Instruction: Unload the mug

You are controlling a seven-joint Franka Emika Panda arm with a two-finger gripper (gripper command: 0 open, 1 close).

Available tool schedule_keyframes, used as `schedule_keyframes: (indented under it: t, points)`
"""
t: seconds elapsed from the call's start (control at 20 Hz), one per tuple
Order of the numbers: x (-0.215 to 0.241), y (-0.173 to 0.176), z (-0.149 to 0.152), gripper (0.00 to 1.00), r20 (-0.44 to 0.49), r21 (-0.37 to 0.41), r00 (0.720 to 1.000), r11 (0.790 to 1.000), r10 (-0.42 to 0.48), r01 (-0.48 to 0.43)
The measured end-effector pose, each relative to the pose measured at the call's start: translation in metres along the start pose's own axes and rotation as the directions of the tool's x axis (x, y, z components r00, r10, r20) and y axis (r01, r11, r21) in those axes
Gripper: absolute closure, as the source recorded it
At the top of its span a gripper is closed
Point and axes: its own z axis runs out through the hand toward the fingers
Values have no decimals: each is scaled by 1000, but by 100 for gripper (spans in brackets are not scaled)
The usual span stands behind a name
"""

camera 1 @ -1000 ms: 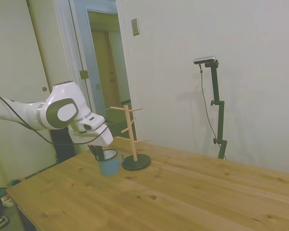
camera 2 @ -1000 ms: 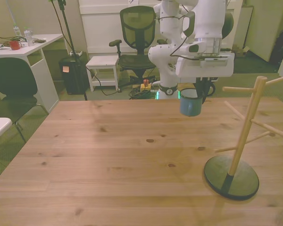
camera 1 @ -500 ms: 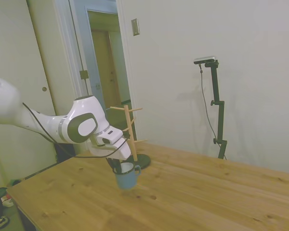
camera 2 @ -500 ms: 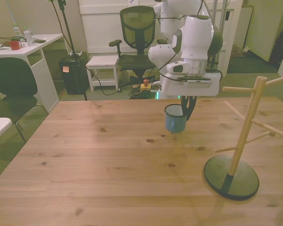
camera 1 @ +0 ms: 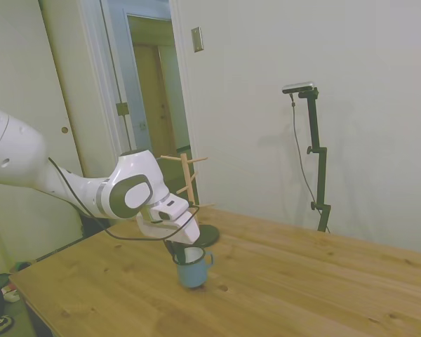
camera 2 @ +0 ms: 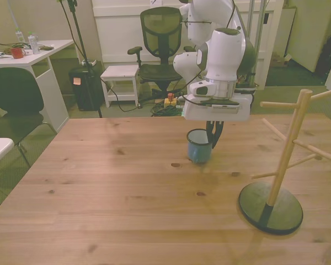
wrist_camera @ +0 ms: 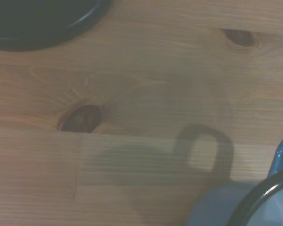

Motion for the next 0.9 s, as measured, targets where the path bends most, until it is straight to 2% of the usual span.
schedule_keyframes:
  t: [0.85, 0.9]
  points:
    - [7, 7, 14, 100, 2, 0, 1000, 1000, 21, -21]
    - [7, 7, 14, 0, 1, 2, 1000, 1000, 22, -22]
